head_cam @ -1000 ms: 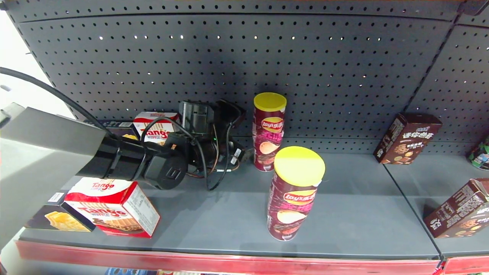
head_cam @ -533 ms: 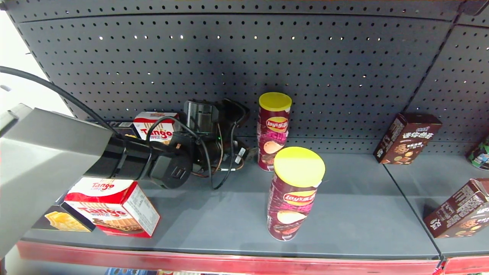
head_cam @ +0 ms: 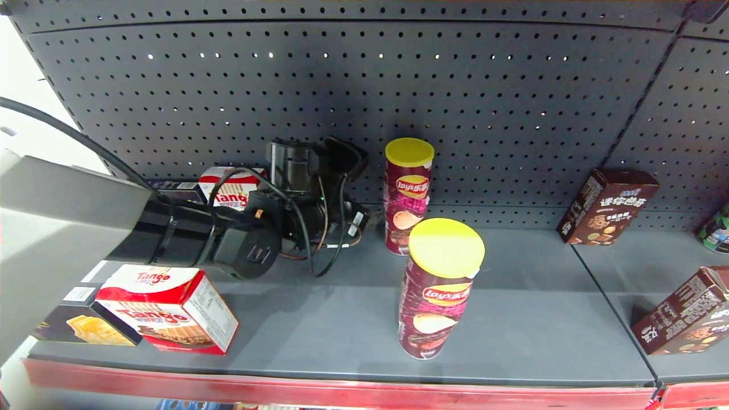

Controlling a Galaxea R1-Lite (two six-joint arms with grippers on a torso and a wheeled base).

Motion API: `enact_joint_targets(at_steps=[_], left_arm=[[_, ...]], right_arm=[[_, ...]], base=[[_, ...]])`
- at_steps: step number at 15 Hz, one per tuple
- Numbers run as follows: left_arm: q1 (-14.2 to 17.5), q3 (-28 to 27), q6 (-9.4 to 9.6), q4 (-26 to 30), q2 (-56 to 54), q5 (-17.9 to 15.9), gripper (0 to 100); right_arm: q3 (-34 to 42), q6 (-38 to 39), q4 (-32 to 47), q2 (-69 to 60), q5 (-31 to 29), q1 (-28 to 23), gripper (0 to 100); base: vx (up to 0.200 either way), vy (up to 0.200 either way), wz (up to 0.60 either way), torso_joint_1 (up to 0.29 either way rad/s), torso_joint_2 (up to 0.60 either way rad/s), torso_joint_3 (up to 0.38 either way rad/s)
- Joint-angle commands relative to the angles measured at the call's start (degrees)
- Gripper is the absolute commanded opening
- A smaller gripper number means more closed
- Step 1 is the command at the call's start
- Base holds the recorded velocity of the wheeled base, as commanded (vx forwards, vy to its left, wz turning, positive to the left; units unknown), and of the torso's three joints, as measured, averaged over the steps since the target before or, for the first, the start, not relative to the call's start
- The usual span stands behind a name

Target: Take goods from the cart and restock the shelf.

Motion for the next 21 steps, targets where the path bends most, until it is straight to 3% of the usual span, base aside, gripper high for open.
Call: enact_joint_targets(at_steps=[1,4,8,10,13,15,19,20,21], left_arm=[[0.08,3.18,-0.10,-0.07,-6.60,0.56,100],[0.43,7.14,-0.18,0.10,-13.55,2.15,100],[0.43,14.17,-2.21,0.10,-25.24,3.73,100],[0.60,22.17,-4.49,-0.16,-33.94,5.13,100],[0.60,35.53,-5.46,-0.34,-45.54,5.66,100],[0.69,44.05,-8.53,-2.36,-52.48,5.49,100],[0.69,50.38,-9.06,-3.41,-60.74,6.36,100],[0.78,50.29,-9.06,-3.41,-61.36,6.36,100],[2.27,51.17,-9.15,-3.06,-62.77,6.10,100]], right_arm=[[0.00,-0.03,-0.02,0.09,0.01,0.01,100],[0.00,-0.03,-0.02,0.09,0.01,0.01,100],[0.00,-0.03,-0.02,0.09,0.01,0.01,100],[0.00,0.06,-0.02,0.09,0.01,0.01,100],[0.00,-0.03,-0.02,0.09,0.01,0.01,100],[-0.09,-0.47,0.25,0.27,1.15,1.94,100],[-0.09,-0.91,-0.02,-0.17,2.38,3.61,100],[-1.05,-1.00,-0.19,0.18,2.56,3.70,100],[-15.03,0.14,-2.13,13.10,2.73,3.88,100]], base=[[0.000,0.000,0.00,0.000,0.00,0.000],[0.000,0.000,0.00,0.000,0.00,0.000],[0.000,0.000,0.00,0.000,0.00,0.000],[0.000,0.000,0.00,0.000,0.00,0.000],[0.000,0.000,0.00,0.000,0.00,0.000],[0.000,0.000,0.00,0.000,0.00,0.000],[0.000,0.000,0.00,0.000,0.00,0.000],[0.000,0.000,0.00,0.000,0.00,0.000],[0.000,0.000,0.00,0.000,0.00,0.000]])
